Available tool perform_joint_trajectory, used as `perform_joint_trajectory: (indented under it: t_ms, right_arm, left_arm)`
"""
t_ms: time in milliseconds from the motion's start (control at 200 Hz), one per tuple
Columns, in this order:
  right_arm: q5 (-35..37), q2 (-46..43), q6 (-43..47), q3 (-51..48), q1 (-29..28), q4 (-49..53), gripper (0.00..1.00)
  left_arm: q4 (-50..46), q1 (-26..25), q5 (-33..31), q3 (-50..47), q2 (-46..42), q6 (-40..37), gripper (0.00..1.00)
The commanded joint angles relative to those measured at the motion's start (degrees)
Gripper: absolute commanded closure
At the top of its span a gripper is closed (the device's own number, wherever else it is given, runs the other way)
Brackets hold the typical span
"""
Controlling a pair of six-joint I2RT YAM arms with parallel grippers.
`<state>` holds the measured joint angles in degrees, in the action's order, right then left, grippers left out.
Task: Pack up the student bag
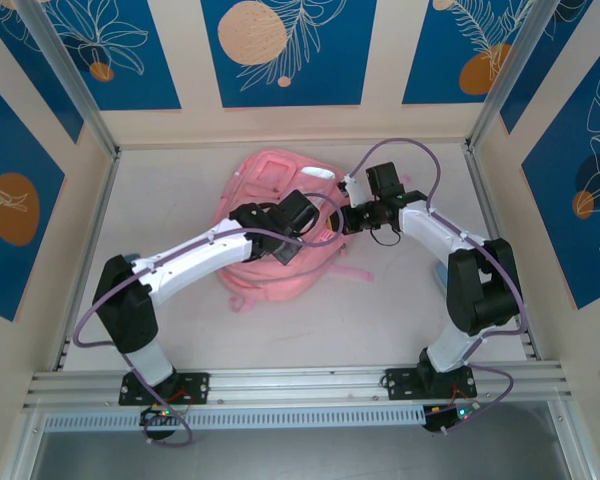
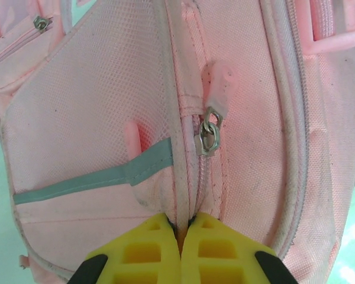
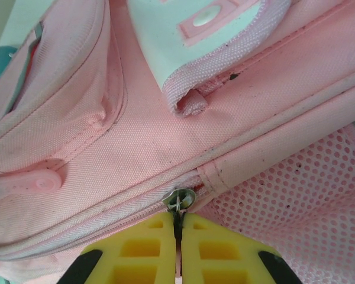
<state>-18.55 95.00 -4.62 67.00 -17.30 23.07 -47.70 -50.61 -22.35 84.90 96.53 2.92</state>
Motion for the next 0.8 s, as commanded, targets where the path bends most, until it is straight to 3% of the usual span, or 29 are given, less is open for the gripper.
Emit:
perform_joint_trajectory:
  t_ms: [0,295,470,650,795]
  right_arm:
    - [1.26,-2.79,3.82,1.48,0.03,1.77,0.93]
    - [-1.56,-2.87,4.76,3.41,-0.97,7.52,0.95]
    - [8.7,-3.9,5.25,3.34,-2.43,8.2,0.96]
    - [11.0,-2.99,6.99,5.14,-2.73,9.36,0.95]
    - [13.15,-1.67,7.78,6.56,-3.43,11.19,0.95]
  left_arm:
    - [2.71,0.24,3.02,-1.26,-3.34,-2.12,1.0]
    - [5.43,0.24,3.75,-2.68,-3.63,-3.78,1.0]
    - [7.35,0.25,5.39,-4.24,-4.09,-7.98,1.0]
    - [8.32,0.27,8.66,-4.61,-3.69,-10.72,1.0]
    - [9.46,0.24,7.71,-5.41,-3.24,-11.01,1.0]
